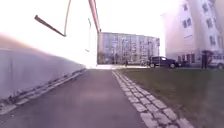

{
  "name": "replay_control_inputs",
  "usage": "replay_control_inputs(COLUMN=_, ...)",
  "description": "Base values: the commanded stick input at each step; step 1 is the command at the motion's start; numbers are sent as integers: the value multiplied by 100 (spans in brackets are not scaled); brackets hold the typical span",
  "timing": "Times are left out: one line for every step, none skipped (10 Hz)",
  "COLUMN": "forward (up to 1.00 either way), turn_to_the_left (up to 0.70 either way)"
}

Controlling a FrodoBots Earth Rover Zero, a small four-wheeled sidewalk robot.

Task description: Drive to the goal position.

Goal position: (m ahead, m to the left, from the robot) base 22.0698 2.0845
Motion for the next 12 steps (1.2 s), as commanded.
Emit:
replay_control_inputs(forward=85, turn_to_the_left=0)
replay_control_inputs(forward=85, turn_to_the_left=0)
replay_control_inputs(forward=85, turn_to_the_left=0)
replay_control_inputs(forward=85, turn_to_the_left=0)
replay_control_inputs(forward=85, turn_to_the_left=0)
replay_control_inputs(forward=85, turn_to_the_left=0)
replay_control_inputs(forward=85, turn_to_the_left=0)
replay_control_inputs(forward=85, turn_to_the_left=0)
replay_control_inputs(forward=85, turn_to_the_left=0)
replay_control_inputs(forward=85, turn_to_the_left=0)
replay_control_inputs(forward=85, turn_to_the_left=0)
replay_control_inputs(forward=85, turn_to_the_left=24)
